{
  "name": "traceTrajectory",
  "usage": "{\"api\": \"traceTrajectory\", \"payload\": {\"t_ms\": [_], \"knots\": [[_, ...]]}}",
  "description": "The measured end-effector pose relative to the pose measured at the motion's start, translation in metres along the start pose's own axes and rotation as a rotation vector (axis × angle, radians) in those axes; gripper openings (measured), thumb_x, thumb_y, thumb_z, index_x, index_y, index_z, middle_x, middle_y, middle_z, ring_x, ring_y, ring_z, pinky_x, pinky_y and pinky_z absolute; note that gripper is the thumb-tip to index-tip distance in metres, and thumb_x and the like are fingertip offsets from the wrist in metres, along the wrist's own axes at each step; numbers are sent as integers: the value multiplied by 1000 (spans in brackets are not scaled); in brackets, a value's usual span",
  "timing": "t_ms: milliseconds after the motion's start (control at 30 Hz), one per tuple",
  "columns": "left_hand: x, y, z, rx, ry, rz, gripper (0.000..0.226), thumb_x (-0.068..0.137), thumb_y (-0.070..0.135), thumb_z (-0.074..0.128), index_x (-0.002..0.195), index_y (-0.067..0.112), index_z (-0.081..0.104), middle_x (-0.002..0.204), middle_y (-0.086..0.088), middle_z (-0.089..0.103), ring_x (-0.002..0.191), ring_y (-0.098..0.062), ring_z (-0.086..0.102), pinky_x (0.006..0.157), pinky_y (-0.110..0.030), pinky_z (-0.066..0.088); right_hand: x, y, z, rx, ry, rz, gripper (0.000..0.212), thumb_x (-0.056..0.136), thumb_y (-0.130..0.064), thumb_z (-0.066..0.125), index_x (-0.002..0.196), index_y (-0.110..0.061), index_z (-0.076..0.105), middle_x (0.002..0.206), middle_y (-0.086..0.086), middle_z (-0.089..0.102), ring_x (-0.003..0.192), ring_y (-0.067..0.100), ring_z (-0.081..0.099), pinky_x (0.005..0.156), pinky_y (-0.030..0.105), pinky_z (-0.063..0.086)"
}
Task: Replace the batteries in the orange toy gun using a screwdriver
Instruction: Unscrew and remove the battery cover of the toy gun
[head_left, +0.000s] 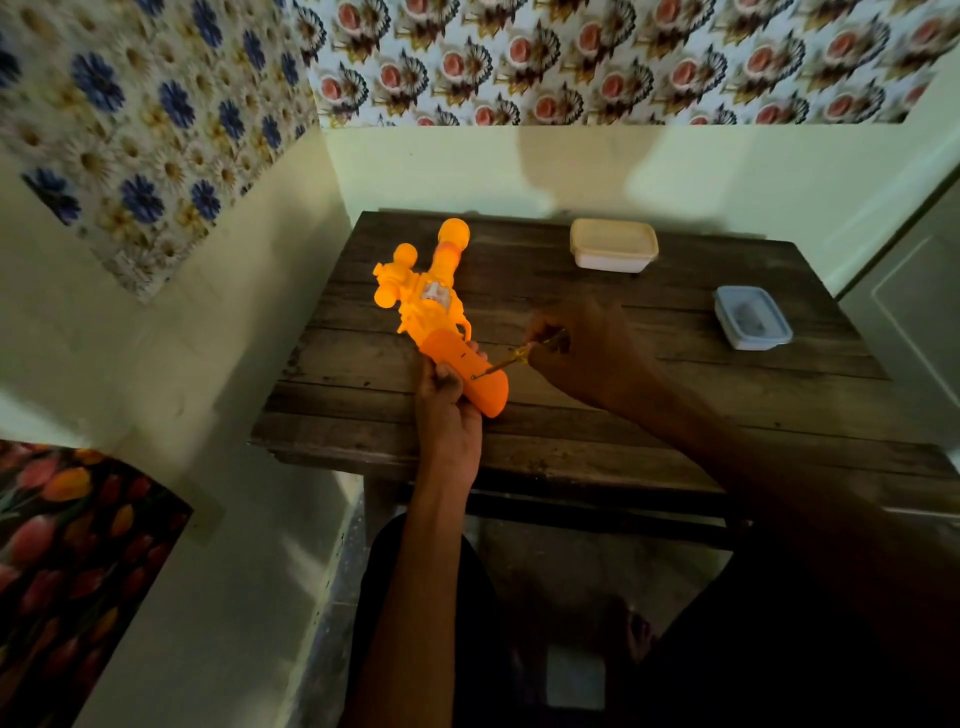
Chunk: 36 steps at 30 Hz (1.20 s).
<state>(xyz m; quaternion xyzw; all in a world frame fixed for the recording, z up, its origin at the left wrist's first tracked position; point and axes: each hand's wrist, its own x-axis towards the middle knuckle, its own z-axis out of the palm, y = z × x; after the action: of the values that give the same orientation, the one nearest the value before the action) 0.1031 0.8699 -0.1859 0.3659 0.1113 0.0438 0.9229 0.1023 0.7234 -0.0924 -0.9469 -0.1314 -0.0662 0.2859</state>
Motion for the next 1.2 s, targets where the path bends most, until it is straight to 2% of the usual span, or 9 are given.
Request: {"api": "traceTrajectory", "payload": {"t_ms": [200, 433, 567, 733, 767, 867, 933, 1067, 1200], "knots": [[0, 0, -1, 6, -14, 8, 40, 102, 12, 35, 141, 10, 40, 114, -9, 63, 107, -24, 59, 104, -41, 42, 1, -2, -1, -25, 4, -3, 6, 84, -22, 67, 84, -18, 73, 67, -10, 58, 56, -5, 49, 50, 11, 30], [-1, 1, -1, 48, -14, 10, 39, 103, 12, 34, 142, 10, 39, 128, -14, 57, 110, -23, 59, 106, -44, 40, 9, -8, -4, -82, -11, -27, 15, 86, -24, 65, 88, -13, 75, 74, -3, 68, 61, 6, 59, 53, 16, 39], [-2, 1, 1, 70, -10, 24, 37, 102, 11, 34, 139, 11, 42, 114, -7, 63, 101, -17, 63, 91, -34, 49, 17, -13, -7, -95, -17, -45, 15, 87, -24, 64, 82, -15, 76, 67, -6, 64, 52, -1, 50, 50, 10, 31], [-3, 2, 3, 78, -15, 38, 29, 103, 11, 32, 128, 17, 47, 109, -4, 64, 93, -9, 66, 83, -27, 52, 27, -17, -14, -81, -47, -156, 8, 81, -14, 68, 81, -15, 75, 76, -1, 71, 66, 2, 57, 57, 10, 38], [-4, 2, 3, 73, -14, 38, 29, 103, 11, 32, 127, 18, 47, 108, -3, 64, 93, -9, 66, 84, -27, 51, 28, -18, -14, -83, -67, -177, 7, 81, -12, 68, 81, -14, 75, 75, -2, 70, 67, 1, 58, 59, 11, 40], [-4, 3, 3, 66, -22, 41, 29, 103, 10, 32, 126, 18, 47, 107, -2, 64, 93, -9, 65, 88, -30, 50, 25, -21, -14, -80, -74, -240, 6, 80, -7, 69, 82, -10, 73, 75, -3, 68, 62, -12, 55, 57, 0, 37], [-4, 3, 3, 70, -24, 46, 29, 103, 10, 32, 126, 18, 47, 106, -1, 64, 88, -6, 67, 81, -26, 52, 22, -22, -14, -52, -60, -257, 4, 81, -6, 68, 82, -9, 70, 71, -7, 64, 64, -25, 50, 58, -3, 36], [-4, 4, 3, 70, -19, 35, 27, 103, 10, 33, 122, 18, 49, 105, -4, 63, 91, -11, 65, 79, -27, 53, 19, -22, -16, -66, -122, -147, 20, 90, -18, 65, 70, -18, 62, 51, -19, 46, 49, -21, 50, 48, 1, 39], [-4, 3, 3, 73, -29, 39, 28, 103, 10, 33, 126, 17, 48, 105, -3, 64, 89, -7, 67, 81, -26, 54, 22, -24, -15, -101, -114, -196, 9, 83, -4, 63, 82, -9, 71, 68, -13, 58, 62, -15, 55, 53, 2, 38]]}}
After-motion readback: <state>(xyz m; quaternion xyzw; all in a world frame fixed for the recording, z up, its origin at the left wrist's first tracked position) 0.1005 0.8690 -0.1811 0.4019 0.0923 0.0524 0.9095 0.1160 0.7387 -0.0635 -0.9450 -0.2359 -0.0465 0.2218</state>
